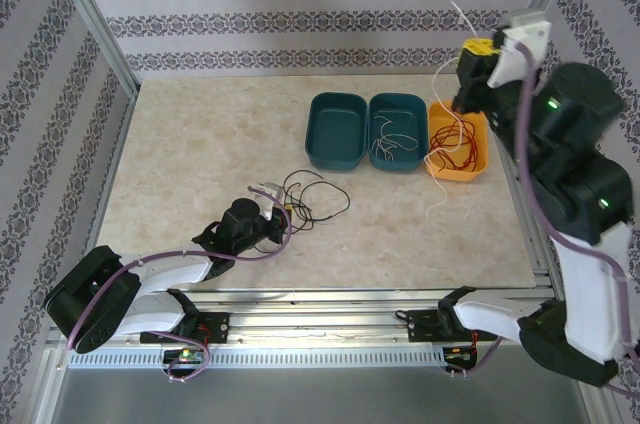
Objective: Untangle the cables
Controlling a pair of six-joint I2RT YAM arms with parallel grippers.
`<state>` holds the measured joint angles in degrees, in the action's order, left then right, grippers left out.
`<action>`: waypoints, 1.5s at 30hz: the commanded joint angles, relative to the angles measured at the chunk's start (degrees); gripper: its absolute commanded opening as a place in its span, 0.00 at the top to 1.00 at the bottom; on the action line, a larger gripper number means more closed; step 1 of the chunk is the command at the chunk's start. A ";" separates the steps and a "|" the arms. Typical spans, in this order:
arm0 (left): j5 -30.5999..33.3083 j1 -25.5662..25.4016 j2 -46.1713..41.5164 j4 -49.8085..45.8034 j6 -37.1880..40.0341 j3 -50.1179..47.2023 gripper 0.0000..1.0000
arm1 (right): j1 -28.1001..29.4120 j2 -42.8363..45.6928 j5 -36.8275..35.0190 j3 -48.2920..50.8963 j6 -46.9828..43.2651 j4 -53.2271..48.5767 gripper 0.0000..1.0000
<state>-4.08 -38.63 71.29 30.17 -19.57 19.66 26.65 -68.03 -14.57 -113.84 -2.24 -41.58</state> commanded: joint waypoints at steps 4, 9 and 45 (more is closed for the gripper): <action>-0.15 -0.13 -0.15 -1.70 -0.73 1.00 0.75 | -6.86 -7.07 3.78 -0.73 1.33 5.58 1.00; -0.47 -0.13 0.05 -1.17 -1.07 1.21 0.48 | -11.54 -13.26 8.11 -3.50 4.21 8.63 1.00; 9.18 0.05 -18.94 -17.85 -0.95 2.74 0.01 | -20.54 -28.57 8.80 13.69 10.66 13.47 1.00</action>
<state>3.81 -38.57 53.36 14.50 -20.40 20.86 7.09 -94.48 -6.11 -101.03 7.40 -27.86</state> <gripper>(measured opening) 0.993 0.041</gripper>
